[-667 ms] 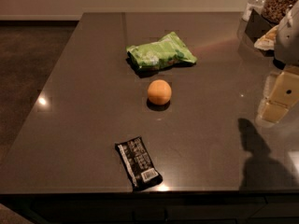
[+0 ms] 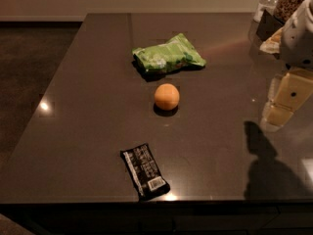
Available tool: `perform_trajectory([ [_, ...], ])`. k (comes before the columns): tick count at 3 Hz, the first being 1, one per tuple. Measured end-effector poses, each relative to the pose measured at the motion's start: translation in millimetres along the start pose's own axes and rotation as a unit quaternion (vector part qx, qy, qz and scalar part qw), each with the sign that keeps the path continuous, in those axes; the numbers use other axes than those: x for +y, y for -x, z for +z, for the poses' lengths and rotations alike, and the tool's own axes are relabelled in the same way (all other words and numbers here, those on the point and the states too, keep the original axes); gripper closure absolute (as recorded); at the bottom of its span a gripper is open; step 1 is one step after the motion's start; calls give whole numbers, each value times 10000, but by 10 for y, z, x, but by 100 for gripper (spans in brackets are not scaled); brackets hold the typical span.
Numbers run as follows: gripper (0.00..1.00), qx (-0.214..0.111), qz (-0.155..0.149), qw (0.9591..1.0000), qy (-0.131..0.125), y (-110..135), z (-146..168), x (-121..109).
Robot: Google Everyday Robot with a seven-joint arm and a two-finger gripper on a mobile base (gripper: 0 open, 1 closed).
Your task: Move orange near rxbar chocolate
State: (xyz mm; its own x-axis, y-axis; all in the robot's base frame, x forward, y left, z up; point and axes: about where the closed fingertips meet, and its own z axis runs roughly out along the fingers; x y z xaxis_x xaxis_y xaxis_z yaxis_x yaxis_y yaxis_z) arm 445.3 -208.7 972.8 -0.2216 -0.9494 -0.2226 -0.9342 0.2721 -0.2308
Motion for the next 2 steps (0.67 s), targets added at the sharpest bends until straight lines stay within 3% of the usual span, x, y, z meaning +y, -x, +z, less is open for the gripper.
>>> perform_trajectory([
  [2,0,-539,-11,9981,310,448,579,-184],
])
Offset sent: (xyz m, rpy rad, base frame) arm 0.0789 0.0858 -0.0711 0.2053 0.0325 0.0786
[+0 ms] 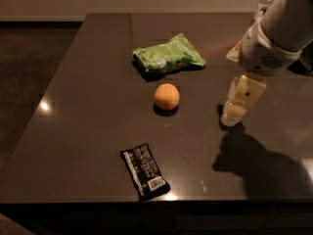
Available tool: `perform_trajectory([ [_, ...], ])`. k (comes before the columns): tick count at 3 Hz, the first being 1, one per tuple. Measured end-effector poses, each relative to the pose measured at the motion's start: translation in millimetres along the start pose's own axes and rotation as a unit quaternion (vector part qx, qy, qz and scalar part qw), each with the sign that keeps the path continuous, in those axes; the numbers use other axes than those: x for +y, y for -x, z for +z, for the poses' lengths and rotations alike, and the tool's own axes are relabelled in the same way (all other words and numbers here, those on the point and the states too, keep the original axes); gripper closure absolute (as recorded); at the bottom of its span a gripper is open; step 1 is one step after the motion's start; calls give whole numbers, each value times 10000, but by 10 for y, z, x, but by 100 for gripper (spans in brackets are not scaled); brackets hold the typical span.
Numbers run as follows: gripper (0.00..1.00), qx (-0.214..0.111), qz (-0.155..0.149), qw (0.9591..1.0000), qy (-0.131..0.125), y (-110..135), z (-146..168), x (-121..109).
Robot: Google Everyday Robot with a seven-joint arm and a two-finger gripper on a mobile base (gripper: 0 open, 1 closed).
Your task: Move orange near rxbar chocolate
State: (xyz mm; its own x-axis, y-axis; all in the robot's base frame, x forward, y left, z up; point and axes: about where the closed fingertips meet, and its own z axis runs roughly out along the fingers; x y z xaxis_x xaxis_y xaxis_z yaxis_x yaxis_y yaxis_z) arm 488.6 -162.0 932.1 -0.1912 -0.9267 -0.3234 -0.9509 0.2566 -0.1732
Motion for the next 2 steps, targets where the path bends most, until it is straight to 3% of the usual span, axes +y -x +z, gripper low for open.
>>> perform_trajectory([
  [2,0,-562,-424,9965,449,661,728,-59],
])
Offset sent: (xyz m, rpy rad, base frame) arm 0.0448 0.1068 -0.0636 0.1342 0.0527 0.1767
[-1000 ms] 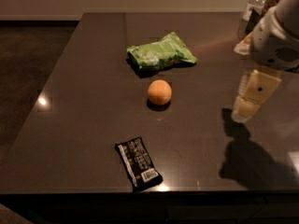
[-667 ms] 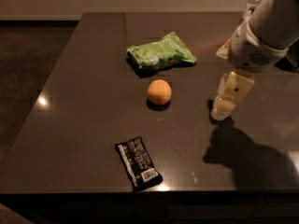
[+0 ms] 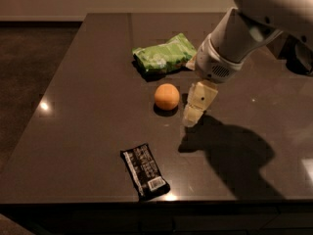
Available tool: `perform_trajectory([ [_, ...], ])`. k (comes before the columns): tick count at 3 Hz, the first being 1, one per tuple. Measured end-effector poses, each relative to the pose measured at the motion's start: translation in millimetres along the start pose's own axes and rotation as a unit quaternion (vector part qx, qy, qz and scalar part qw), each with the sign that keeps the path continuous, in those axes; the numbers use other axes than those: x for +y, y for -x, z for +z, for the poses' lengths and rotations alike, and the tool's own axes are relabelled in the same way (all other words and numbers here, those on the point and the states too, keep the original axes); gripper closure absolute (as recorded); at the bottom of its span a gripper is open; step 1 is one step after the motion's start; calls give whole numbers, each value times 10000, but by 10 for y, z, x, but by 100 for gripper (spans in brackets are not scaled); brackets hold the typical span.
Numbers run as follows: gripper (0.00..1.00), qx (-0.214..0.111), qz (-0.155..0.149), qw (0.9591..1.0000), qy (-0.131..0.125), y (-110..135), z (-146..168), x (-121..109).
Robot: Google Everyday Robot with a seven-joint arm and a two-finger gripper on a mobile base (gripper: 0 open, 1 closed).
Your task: Move orange near rxbar chocolate
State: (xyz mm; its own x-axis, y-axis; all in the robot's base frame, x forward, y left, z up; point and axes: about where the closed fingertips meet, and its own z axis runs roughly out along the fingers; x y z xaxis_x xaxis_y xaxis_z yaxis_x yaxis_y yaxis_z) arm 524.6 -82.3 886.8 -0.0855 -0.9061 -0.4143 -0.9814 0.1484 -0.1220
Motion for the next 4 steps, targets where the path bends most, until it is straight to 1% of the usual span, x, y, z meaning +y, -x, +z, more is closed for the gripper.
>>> perform_trajectory([
  [1,0,-88,-156,9997,167,141,234,-31],
  [2,0,-136,-244,9992,271,250,398,-76],
  [3,13,-149,-282,9988,368,322,495,-103],
  [4,44,-156,-324,9983,452,356,482,-95],
])
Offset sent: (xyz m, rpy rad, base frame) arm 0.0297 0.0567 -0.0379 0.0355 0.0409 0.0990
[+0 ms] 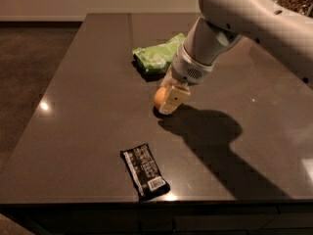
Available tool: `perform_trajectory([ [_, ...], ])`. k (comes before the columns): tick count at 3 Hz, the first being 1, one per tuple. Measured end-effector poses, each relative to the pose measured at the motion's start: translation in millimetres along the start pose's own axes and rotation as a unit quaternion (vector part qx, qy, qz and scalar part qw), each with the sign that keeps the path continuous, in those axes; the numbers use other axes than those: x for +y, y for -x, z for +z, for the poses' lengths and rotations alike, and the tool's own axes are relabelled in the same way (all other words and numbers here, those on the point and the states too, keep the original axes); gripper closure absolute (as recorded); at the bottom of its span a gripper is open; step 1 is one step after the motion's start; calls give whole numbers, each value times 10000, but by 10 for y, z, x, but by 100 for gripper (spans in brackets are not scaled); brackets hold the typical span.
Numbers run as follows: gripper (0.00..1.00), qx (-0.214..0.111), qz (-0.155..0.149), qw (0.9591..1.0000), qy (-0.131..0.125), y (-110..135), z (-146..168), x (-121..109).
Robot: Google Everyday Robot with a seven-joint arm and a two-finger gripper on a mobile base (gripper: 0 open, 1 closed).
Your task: Move orange near rxbar chocolate
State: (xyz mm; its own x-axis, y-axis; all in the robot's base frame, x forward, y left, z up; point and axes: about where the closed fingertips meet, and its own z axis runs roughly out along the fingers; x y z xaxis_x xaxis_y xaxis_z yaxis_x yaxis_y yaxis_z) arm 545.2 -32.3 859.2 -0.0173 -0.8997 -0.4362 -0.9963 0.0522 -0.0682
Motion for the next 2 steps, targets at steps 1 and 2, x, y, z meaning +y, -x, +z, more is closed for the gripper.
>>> perform_trajectory([
  [1,69,-34,-94,9999,19,25,-114,70],
  [2,93,-133,-381,9991,139,60,-305,290],
])
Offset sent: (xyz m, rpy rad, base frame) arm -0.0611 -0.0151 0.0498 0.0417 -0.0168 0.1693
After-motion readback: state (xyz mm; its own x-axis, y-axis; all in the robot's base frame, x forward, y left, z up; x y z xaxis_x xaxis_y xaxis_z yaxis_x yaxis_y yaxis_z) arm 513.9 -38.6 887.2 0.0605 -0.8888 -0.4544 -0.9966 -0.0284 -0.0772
